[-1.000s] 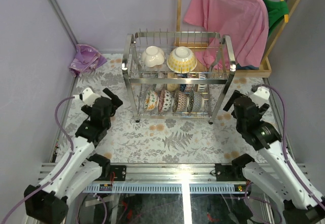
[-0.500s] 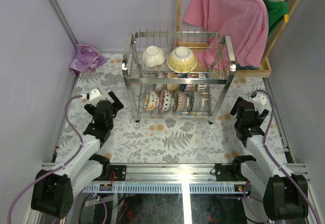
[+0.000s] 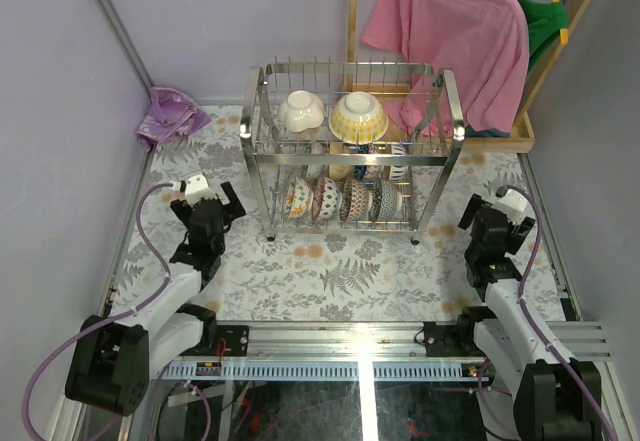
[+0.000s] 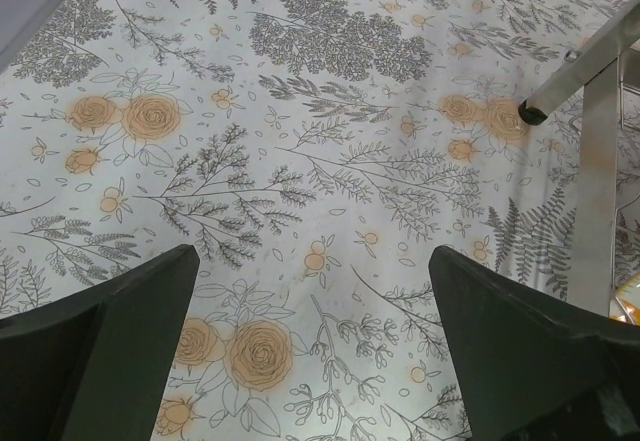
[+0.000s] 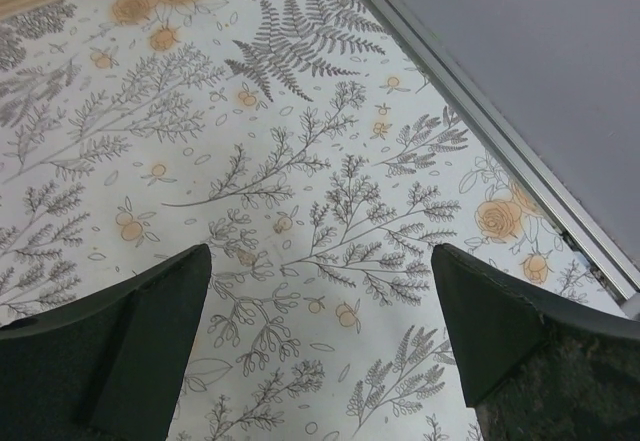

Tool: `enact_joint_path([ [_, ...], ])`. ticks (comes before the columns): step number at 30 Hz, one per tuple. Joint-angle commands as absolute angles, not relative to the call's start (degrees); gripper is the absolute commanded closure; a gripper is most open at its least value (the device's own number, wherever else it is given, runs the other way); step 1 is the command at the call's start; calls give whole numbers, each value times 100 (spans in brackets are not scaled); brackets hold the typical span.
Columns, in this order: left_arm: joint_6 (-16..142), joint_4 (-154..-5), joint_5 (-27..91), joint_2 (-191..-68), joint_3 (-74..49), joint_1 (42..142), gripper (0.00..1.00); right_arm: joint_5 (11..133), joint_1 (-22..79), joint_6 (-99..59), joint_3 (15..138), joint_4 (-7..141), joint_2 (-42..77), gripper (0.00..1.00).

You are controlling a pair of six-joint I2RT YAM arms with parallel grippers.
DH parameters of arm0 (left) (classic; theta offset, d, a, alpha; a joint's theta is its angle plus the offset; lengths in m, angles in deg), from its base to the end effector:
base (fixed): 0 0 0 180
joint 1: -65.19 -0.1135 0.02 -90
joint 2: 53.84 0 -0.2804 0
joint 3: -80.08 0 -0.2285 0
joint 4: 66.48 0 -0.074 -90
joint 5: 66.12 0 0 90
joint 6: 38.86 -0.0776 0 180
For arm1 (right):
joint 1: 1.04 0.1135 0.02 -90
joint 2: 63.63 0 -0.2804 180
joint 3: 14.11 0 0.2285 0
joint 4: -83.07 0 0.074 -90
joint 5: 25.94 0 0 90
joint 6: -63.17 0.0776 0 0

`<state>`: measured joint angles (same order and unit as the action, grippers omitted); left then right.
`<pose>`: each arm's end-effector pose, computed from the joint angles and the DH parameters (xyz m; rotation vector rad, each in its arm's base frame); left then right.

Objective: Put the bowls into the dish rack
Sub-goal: Reset both arms

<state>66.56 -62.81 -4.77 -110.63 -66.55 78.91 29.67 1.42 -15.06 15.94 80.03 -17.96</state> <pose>0.2127 -0.0136 0.2093 -0.3586 1.8392 0.1294 0.1766 -0.0363 0.2084 0.5483 1.7735 -0.3954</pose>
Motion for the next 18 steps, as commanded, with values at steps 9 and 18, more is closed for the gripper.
enact_joint_path([
  [9, 5959, -4518, 286, -10695, -7775, 7835, 0, 3478, 179, -1637, 1270, 7902, -2067, 0],
  [18, 5966, -4744, 243, -9901, -7929, 7838, 0, 5106, 852, -2600, 1756, 8224, -162, 1],
])
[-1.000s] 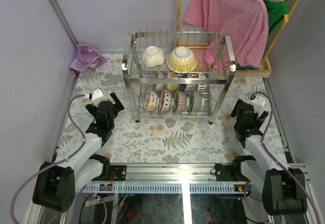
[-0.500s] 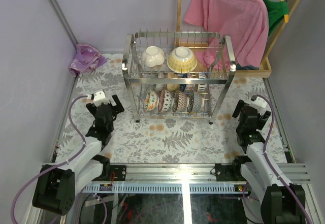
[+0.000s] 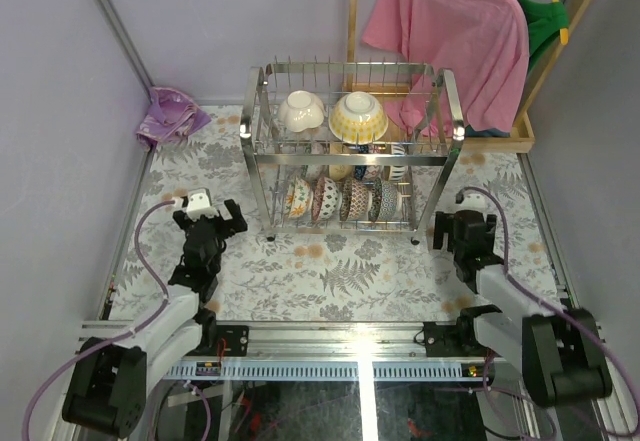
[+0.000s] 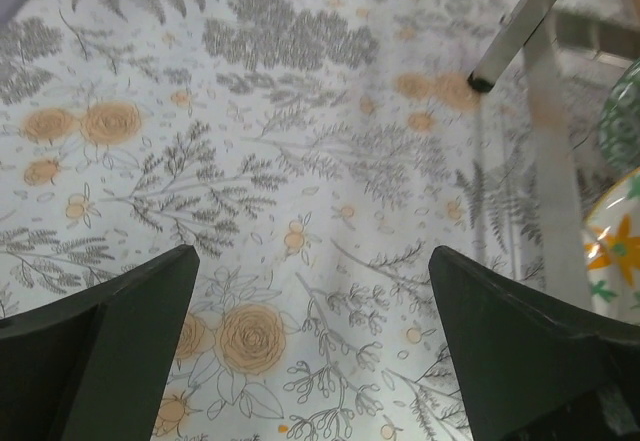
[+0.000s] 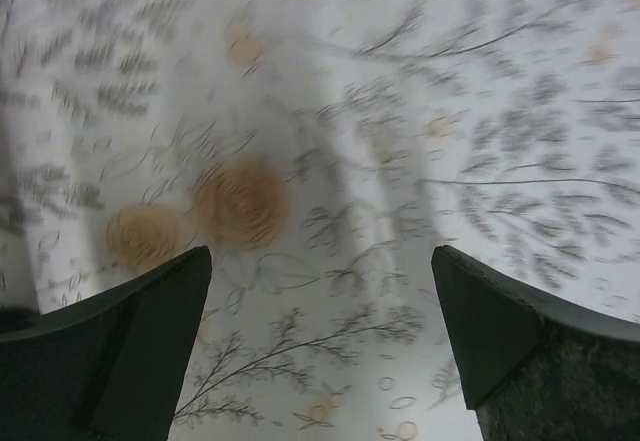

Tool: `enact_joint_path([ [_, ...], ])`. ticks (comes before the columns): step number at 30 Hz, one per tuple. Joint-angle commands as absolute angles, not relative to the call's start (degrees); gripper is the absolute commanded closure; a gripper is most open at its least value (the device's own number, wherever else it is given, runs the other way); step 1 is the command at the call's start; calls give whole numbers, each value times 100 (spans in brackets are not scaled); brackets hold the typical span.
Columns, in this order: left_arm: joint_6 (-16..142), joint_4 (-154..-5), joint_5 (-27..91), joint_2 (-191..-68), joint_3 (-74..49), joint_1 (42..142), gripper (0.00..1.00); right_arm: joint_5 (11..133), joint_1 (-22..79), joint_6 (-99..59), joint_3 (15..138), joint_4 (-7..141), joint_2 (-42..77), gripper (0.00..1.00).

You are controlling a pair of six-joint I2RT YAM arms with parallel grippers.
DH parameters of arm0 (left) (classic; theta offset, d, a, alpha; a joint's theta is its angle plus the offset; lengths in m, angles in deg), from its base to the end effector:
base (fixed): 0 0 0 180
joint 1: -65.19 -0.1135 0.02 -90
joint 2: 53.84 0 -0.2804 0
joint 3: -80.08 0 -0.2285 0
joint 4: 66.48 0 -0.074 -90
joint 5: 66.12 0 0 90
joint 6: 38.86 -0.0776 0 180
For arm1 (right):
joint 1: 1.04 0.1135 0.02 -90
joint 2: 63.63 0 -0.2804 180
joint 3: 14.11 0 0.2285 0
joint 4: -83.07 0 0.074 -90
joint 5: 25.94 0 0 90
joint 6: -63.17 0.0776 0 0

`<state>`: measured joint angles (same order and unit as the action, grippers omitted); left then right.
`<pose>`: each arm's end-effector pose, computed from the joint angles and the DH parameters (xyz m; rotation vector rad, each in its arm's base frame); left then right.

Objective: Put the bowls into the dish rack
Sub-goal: Reset both arms

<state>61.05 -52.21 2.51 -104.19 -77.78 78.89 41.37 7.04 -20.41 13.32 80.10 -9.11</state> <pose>0.1858 -0.0162 0.1861 -0.2034 1.7857 0.0439 0.1890 -0.0034 0.1648 0.2072 2.0507 -0.2585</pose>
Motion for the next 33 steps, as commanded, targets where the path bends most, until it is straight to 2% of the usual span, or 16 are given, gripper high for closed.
enact_joint_path([
  [1, 5994, -4743, 185, -9721, -8012, 7838, 0, 4924, 945, -2602, 1732, 8224, -211, 1],
  [5, 6094, -5152, -5, -9201, -7950, 7834, 0, 4473, 978, -2471, 1327, 8412, -1051, 1],
  [9, 6236, -5942, 118, -9343, -7472, 7830, 0, 4717, 978, -2521, 1032, 8322, -1931, 0],
  [11, 6240, -6028, 163, -9319, -7443, 7837, 0, 4292, 978, -2368, 963, 8311, -2120, 1],
  [20, 6227, -6693, 135, -8833, -7395, 7893, 0, 3252, 982, -1952, 1256, 8114, -1597, 1],
  [23, 6220, -6707, 115, -8737, -7424, 7904, 0, 3867, 985, -2336, 869, 8637, -1858, 1],
  [26, 6131, -6840, 82, -8777, -7369, 7918, 0, 4794, 985, -2594, 834, 8486, -2141, 1],
  [29, 6112, -6938, 2, -8754, -7352, 7969, 0, 4496, 983, -2547, 574, 8719, -2476, 1],
  [33, 6103, -7017, -74, -8459, -7444, 8029, 0, 4910, 977, -2701, 311, 8683, -3108, 1],
])
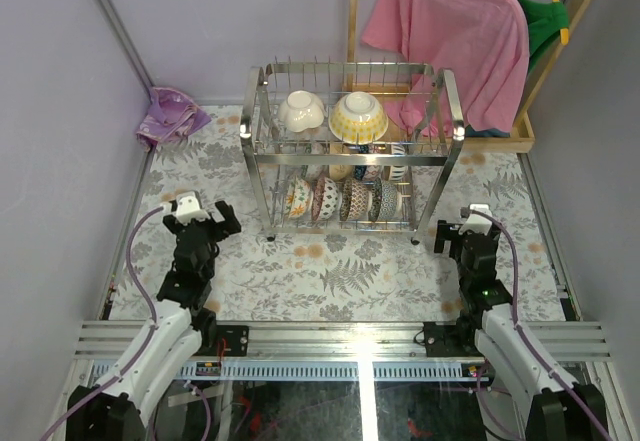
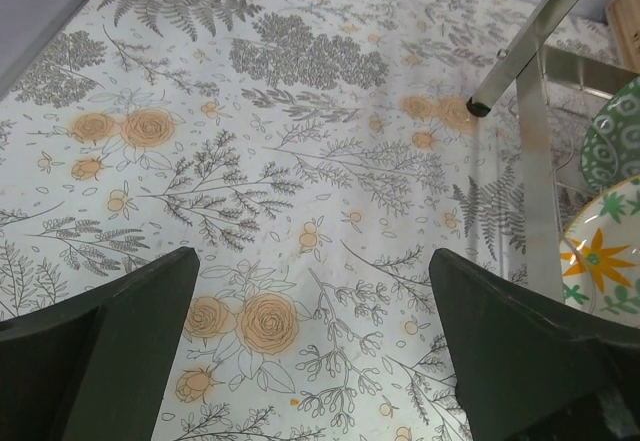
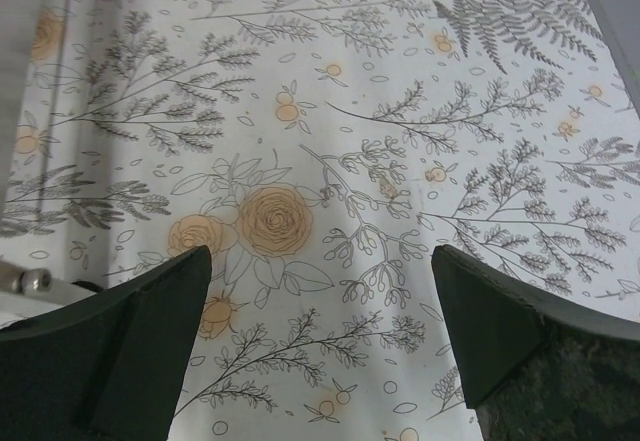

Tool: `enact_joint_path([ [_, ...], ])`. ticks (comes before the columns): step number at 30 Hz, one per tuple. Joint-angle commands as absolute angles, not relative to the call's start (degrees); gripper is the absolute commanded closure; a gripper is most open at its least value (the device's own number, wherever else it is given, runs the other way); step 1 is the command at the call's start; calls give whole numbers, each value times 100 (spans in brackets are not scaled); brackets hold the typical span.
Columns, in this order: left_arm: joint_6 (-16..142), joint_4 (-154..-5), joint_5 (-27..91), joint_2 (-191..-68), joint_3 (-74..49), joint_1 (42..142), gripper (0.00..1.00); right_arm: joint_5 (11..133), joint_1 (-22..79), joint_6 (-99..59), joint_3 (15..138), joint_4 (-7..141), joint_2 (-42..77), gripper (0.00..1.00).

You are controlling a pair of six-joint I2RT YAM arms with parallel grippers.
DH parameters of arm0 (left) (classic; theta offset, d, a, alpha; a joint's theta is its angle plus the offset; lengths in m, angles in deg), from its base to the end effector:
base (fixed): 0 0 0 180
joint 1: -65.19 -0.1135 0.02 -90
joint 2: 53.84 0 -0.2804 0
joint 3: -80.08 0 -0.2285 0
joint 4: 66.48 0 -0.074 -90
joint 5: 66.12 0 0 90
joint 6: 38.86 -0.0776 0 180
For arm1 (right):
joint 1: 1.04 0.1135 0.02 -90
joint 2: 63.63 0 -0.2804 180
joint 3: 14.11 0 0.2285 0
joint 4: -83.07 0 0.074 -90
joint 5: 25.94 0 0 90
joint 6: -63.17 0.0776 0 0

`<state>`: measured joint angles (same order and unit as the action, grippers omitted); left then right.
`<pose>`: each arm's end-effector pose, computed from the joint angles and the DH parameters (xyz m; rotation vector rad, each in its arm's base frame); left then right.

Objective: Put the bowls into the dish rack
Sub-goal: Reset both arms

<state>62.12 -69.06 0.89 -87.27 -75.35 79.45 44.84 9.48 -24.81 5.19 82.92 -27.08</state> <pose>0.1570 -0.0086 0.2039 -0.2382 1.7383 0.0342 0.1556 0.0029 0.1687 0.0922 1.8579 -0.1626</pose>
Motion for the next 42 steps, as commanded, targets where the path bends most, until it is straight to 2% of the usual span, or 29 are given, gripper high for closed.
enact_joint_path([
  [1, 6113, -7038, -144, -8389, -7470, 8071, 0, 4945, 981, -2699, 334, 8627, -3109, 1],
  [15, 6001, -7483, -794, -7920, -7509, 8607, 0, 4761, 985, -2645, 159, 8584, -3561, 1],
  [28, 6028, -7519, -737, -7897, -7503, 8624, 0, 4976, 978, -2724, 180, 8317, -3776, 1],
  [37, 6015, -7483, -574, -7766, -7569, 8620, 0, 5518, 986, -2945, -184, 7894, -5062, 1],
  [42, 5994, -7456, -526, -7815, -7551, 8620, 0, 5084, 977, -2798, -386, 7995, -5272, 1],
])
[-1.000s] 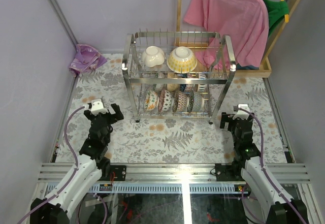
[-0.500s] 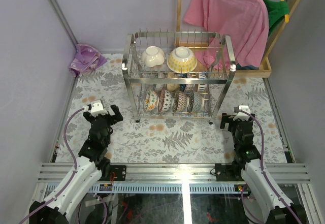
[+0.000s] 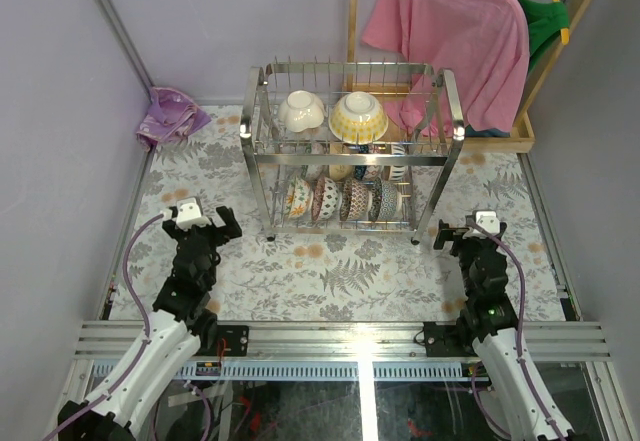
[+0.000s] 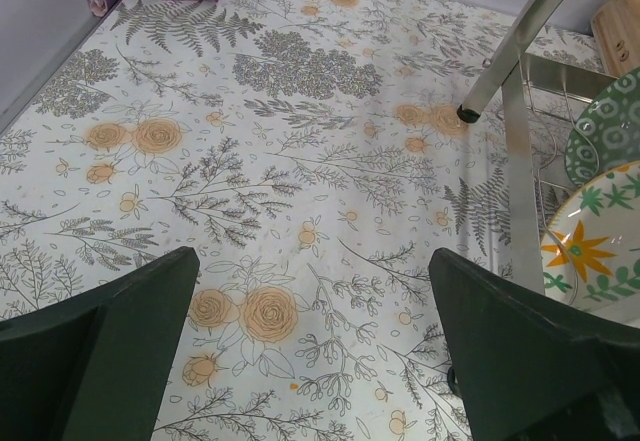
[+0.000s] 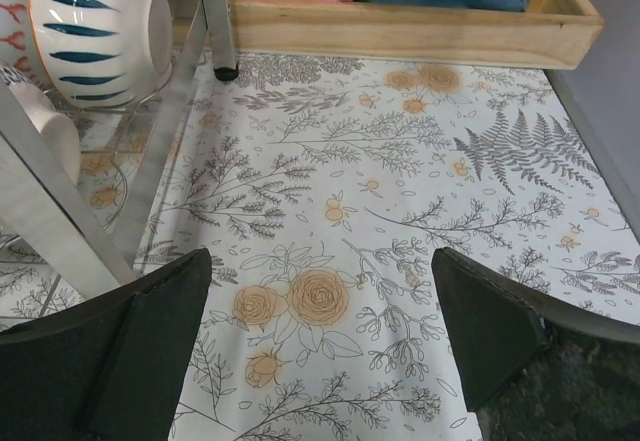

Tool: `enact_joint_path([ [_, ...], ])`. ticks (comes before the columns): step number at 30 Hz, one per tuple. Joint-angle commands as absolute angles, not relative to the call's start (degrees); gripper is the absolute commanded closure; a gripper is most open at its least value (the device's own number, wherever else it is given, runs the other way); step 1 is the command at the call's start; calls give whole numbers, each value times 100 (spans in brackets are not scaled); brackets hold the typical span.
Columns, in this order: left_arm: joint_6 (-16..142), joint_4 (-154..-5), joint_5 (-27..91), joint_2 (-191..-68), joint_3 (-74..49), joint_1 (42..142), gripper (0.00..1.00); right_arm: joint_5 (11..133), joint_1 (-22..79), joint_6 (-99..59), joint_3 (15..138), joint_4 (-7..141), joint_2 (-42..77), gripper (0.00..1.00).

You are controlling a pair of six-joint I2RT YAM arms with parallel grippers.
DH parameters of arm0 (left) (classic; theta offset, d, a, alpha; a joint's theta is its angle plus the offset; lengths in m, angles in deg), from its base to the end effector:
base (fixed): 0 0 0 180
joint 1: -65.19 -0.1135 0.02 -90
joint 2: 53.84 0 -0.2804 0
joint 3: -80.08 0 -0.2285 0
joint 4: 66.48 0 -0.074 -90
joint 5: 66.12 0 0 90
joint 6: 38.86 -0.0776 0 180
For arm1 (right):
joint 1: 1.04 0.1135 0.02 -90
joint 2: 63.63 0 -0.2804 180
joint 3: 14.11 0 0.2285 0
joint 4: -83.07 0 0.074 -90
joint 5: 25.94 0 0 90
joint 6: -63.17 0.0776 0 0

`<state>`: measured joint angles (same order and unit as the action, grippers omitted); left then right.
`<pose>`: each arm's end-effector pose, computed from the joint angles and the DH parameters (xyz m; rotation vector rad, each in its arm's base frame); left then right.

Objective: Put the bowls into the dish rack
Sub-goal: Reset both arms

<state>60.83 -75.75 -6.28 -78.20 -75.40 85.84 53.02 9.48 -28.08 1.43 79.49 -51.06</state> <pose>0.1376 -0.0102 0.2075 -0.2217 1.6941 0.0616 0.1253 0.0082 0.1848 -0.0117 1.5813 -0.0258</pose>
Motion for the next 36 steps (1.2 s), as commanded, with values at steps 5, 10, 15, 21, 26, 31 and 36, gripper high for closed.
enact_joint_path([
  [5, 5992, -7375, -489, -7952, -7529, 8620, 0, 5128, 979, -2814, -367, 8010, -5191, 1],
  [10, 5992, -7392, -491, -7864, -7551, 8620, 0, 5132, 981, -2807, -368, 8022, -5183, 1],
  [15, 6010, -7429, -484, -7825, -7557, 8620, 0, 5144, 979, -2802, -364, 8042, -5137, 1],
  [21, 6010, -7419, -470, -7891, -7538, 8629, 0, 5145, 978, -2800, -363, 8072, -5092, 1],
  [26, 6092, -7428, -610, -7986, -7506, 8629, 0, 5134, 984, -2804, -355, 8112, -5037, 1],
  [31, 6092, -7368, -703, -8198, -7444, 8629, 0, 5107, 981, -2773, -371, 8272, -4861, 1],
  [36, 6069, -7411, -691, -7990, -7509, 8631, 0, 4968, 979, -2741, -352, 8191, -4909, 1],
])
